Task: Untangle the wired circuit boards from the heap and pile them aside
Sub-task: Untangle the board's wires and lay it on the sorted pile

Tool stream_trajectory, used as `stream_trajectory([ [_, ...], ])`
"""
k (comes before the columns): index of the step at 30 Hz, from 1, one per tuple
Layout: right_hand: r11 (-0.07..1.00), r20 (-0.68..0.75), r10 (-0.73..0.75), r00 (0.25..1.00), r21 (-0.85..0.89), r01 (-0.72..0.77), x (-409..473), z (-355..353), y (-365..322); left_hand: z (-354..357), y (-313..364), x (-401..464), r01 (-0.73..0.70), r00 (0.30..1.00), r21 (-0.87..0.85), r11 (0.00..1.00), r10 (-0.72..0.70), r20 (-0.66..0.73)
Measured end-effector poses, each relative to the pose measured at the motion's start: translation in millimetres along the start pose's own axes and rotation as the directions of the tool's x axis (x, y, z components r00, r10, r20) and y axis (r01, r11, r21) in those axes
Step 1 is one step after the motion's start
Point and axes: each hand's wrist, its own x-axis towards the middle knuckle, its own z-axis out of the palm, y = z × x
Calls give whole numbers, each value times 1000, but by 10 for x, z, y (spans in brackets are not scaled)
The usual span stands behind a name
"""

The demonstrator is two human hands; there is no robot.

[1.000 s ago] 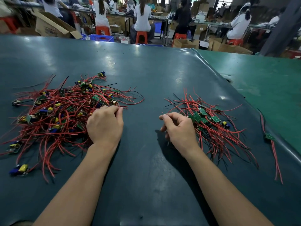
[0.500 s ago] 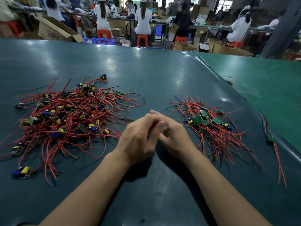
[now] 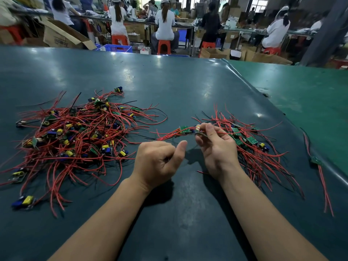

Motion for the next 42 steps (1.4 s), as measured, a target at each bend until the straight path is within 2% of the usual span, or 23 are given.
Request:
stream_trajectory([
  [3,995,-2,71,998,68,-70,9,-5,-33,39,-18,-11,122,973,44,991,-129,193],
  [5,993,12,112,994,30,-112,-8,-9,-24,71,-10,-4,192,948,129,973,-218,231],
  [7,990,27,142,989,4,-142,-9,-14,-17,64,3,13,199,964,171,965,-224,144],
  [10,982,37,179,983,49,-181,3,-17,-74,25,28,35,136,991,174,975,-133,-27],
  [14,968,25,223,974,115,-224,8,-43,-134,22,65,53,158,978,248,956,-116,-173],
  [16,956,45,253,966,143,-257,1,-53,-153,41,50,48,160,982,313,936,-118,-151],
  [19,937,86,286,954,182,-298,1,-77,-195,52,-15,53,203,979,370,906,-196,-57],
  [23,945,87,283,955,148,-293,9,-95,-214,-10,-83,93,336,941,449,828,-279,-189],
  [25,945,76,280,957,153,-289,12,-88,-201,-41,-108,98,458,889,473,753,-392,-237],
  [27,950,58,281,958,128,-286,17,-80,-179,-70,-115,111,563,826,406,720,-480,-293],
  [29,953,61,283,957,94,-287,16,-70,-159,-80,-88,119,468,874,373,801,-357,-330],
  [30,953,73,284,956,89,-290,14,-64,-150,-64,-77,109,360,918,359,861,-260,-298],
  [31,952,88,285,954,91,-293,11,-58,-142,-47,-56,102,260,957,284,923,-208,-203],
  [32,950,106,287,952,97,-297,7,-53,-137,-33,-18,95,213,977,172,962,-208,-44],
  [33,946,127,292,948,110,-306,2,-51,-136,-13,14,83,223,962,89,971,-234,143],
  [34,940,149,298,943,130,-317,0,-50,-142,17,26,64,246,914,88,965,-261,310],
  [35,932,169,301,938,155,-327,0,-52,-151,55,13,40,231,874,155,961,-275,400],
  [37,923,187,302,935,189,-336,1,-58,-171,101,-30,14,183,894,264,947,-272,357],
  [40,928,163,281,946,204,-311,14,-63,-192,60,-57,46,259,934,269,928,-312,176],
  [42,930,151,247,957,242,-278,23,-70,-214,-4,-112,75,336,934,250,908,-356,37],
])
